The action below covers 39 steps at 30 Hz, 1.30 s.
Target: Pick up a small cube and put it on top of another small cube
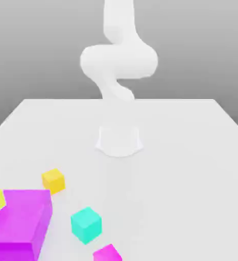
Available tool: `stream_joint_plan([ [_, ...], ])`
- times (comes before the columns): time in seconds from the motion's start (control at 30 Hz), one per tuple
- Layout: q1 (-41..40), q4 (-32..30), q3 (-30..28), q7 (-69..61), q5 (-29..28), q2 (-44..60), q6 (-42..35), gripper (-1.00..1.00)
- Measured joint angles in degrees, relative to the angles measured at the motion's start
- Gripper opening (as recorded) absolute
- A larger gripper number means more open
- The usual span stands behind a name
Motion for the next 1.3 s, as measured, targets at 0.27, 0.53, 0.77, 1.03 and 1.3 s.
stream_joint_plan([
  [0.27, -6.3, -6.7, 2.5, 12.6, -1.8, 17.0, 8.8, 0.00],
  [0.53, -10.5, -13.2, 2.9, 24.7, -3.2, 33.6, 17.5, 0.00],
  [0.77, -12.4, -18.1, 2.2, 32.0, -1.1, 48.0, 25.6, 0.00],
  [1.03, -11.1, -16.6, 0.6, 33.4, -2.2, 59.6, 34.9, -1.00],
  [1.3, -11.8, -17.5, 1.5, 32.9, -1.4, 54.3, 30.6, -1.00],
])
